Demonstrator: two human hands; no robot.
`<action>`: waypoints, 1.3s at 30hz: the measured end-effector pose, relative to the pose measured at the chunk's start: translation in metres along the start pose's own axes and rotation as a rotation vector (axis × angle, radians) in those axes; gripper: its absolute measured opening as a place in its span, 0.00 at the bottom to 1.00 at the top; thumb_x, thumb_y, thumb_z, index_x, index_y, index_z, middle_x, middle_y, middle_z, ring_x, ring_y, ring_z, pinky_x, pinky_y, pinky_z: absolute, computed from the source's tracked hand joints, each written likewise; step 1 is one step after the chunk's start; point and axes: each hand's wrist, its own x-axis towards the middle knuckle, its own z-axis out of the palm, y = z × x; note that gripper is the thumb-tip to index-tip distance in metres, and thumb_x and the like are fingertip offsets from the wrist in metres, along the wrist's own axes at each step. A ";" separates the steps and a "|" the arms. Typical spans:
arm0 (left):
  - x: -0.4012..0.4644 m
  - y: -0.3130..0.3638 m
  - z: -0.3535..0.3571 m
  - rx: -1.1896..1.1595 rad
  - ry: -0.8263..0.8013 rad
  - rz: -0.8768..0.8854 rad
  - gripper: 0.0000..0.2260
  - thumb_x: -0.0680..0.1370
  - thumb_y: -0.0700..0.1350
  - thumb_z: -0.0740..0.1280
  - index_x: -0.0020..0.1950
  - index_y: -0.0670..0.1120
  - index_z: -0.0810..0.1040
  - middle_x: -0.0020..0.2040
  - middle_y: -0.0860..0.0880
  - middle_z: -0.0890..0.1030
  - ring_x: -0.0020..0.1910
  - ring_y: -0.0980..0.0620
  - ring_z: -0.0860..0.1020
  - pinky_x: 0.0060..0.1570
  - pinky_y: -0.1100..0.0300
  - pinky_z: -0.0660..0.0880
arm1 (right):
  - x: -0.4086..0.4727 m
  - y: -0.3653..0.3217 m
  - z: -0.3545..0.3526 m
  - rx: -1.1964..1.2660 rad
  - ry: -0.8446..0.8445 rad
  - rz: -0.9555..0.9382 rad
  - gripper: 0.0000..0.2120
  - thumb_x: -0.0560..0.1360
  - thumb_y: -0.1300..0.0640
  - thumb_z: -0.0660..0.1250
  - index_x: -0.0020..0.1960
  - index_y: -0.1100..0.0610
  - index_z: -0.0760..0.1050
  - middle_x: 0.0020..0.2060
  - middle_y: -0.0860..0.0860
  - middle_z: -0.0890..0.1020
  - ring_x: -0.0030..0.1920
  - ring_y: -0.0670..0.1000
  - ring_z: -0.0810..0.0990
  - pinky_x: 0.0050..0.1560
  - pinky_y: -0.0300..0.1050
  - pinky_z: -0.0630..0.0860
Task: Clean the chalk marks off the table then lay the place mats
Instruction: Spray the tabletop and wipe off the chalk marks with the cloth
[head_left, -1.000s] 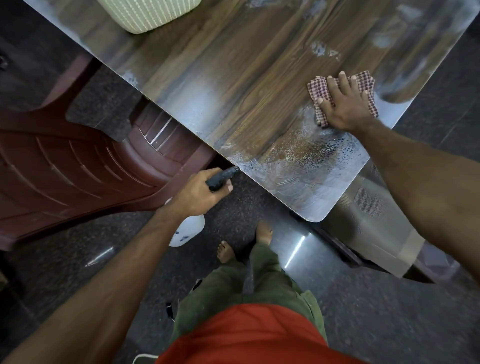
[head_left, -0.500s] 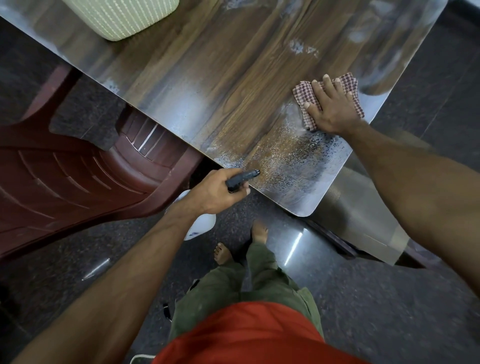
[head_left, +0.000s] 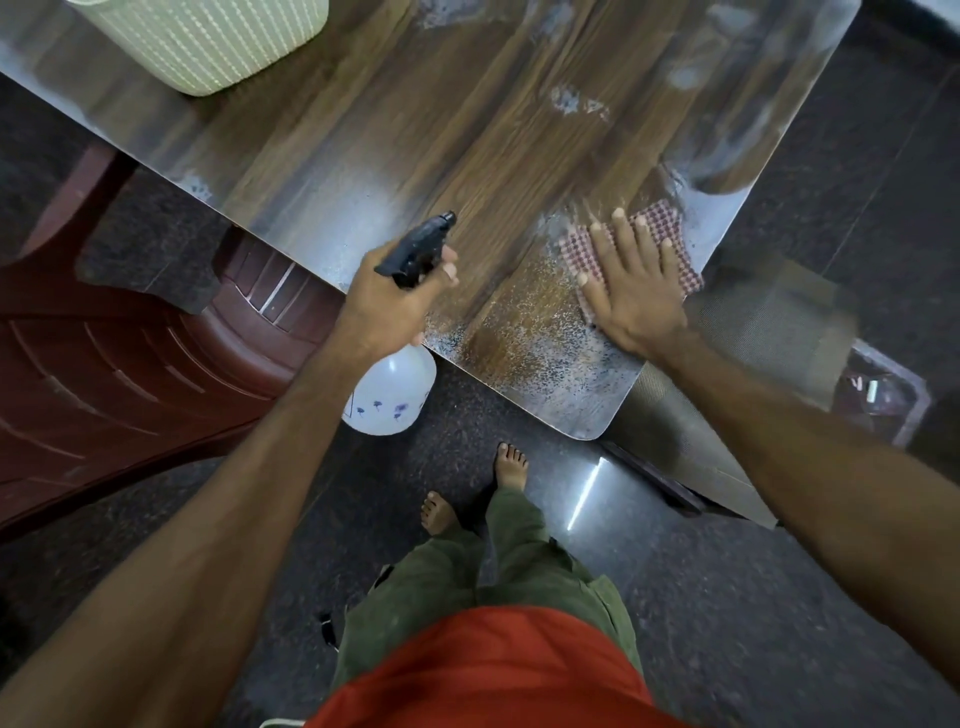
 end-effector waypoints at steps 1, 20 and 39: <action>0.002 0.003 -0.002 -0.009 0.019 0.006 0.04 0.79 0.43 0.68 0.53 0.46 0.79 0.47 0.44 0.83 0.17 0.54 0.70 0.24 0.60 0.73 | -0.012 -0.008 0.005 -0.011 -0.001 -0.019 0.32 0.82 0.36 0.38 0.80 0.50 0.38 0.79 0.54 0.40 0.79 0.56 0.39 0.76 0.64 0.41; -0.011 0.005 -0.023 -0.059 0.094 0.076 0.03 0.81 0.40 0.65 0.52 0.45 0.77 0.44 0.50 0.82 0.16 0.54 0.68 0.25 0.60 0.72 | -0.044 -0.034 0.017 -0.004 0.017 -0.022 0.33 0.81 0.35 0.40 0.81 0.49 0.39 0.80 0.53 0.40 0.79 0.57 0.40 0.76 0.65 0.42; -0.025 -0.008 -0.064 -0.074 0.191 0.014 0.06 0.80 0.41 0.66 0.55 0.40 0.78 0.47 0.43 0.83 0.16 0.53 0.68 0.24 0.57 0.70 | -0.053 -0.118 0.037 -0.075 -0.049 -0.407 0.32 0.81 0.36 0.39 0.81 0.47 0.47 0.80 0.52 0.49 0.80 0.55 0.47 0.77 0.60 0.43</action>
